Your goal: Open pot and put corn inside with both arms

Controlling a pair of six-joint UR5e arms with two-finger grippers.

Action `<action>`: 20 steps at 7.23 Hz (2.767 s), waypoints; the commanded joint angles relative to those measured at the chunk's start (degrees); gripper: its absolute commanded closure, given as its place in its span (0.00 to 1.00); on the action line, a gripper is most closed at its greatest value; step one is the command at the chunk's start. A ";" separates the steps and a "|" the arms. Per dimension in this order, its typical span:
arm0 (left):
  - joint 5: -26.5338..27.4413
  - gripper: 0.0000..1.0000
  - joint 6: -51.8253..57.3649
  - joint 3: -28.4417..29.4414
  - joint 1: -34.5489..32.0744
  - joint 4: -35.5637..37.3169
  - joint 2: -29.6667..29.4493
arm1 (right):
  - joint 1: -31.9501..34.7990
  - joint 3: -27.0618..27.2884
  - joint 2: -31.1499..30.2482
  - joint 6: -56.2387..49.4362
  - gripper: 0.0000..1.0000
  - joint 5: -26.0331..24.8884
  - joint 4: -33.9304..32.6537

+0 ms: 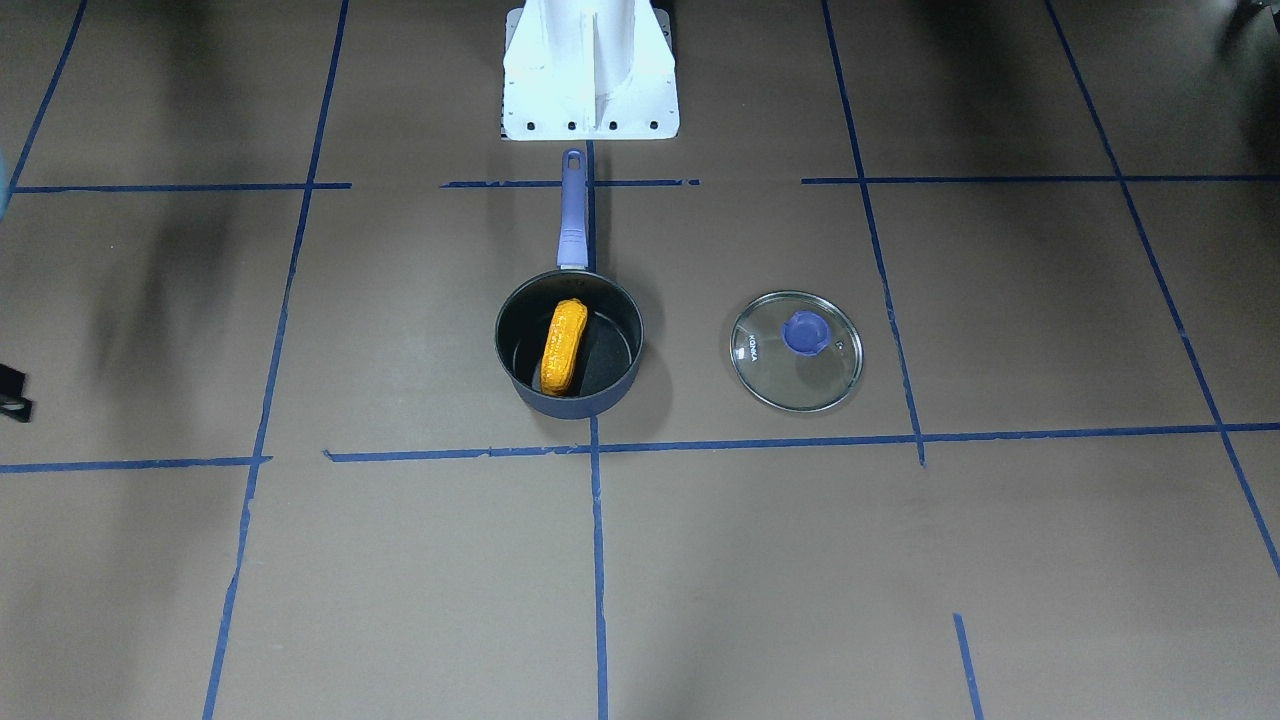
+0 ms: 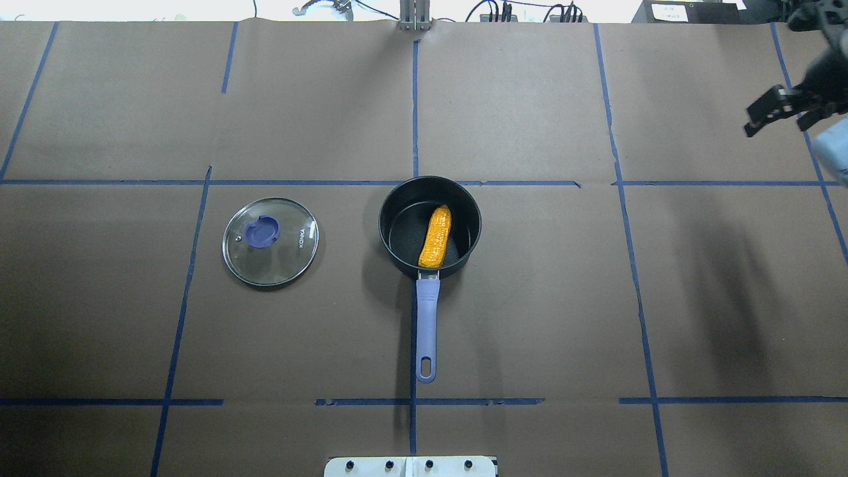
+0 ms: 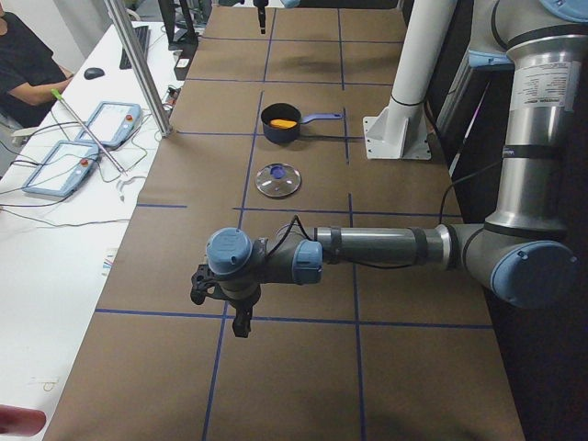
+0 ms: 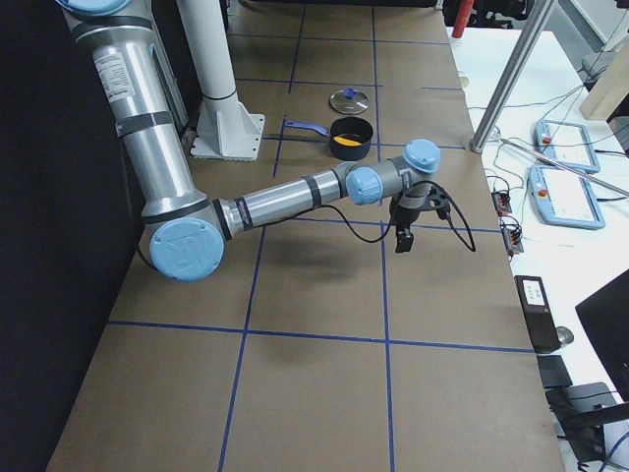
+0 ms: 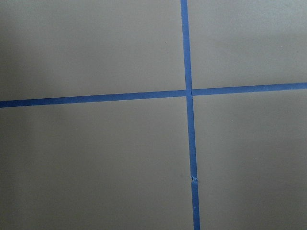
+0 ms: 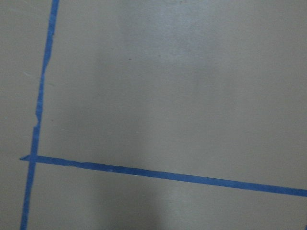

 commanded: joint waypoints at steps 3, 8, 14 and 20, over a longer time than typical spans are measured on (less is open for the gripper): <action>0.00 0.00 -0.10 -0.44 -0.03 0.00 -0.01 | 14.43 -3.99 -7.61 -15.10 0.00 7.18 0.03; 0.09 0.00 -0.02 -1.23 -0.03 0.00 0.26 | 15.86 1.02 -16.50 -14.75 0.00 3.50 0.21; 0.09 0.00 -0.10 -1.23 0.06 0.00 0.17 | 16.82 0.41 -16.33 -14.84 0.00 3.75 0.12; 0.09 0.00 -0.10 -1.23 0.06 0.00 0.17 | 16.91 0.50 -16.33 -14.58 0.00 3.76 0.12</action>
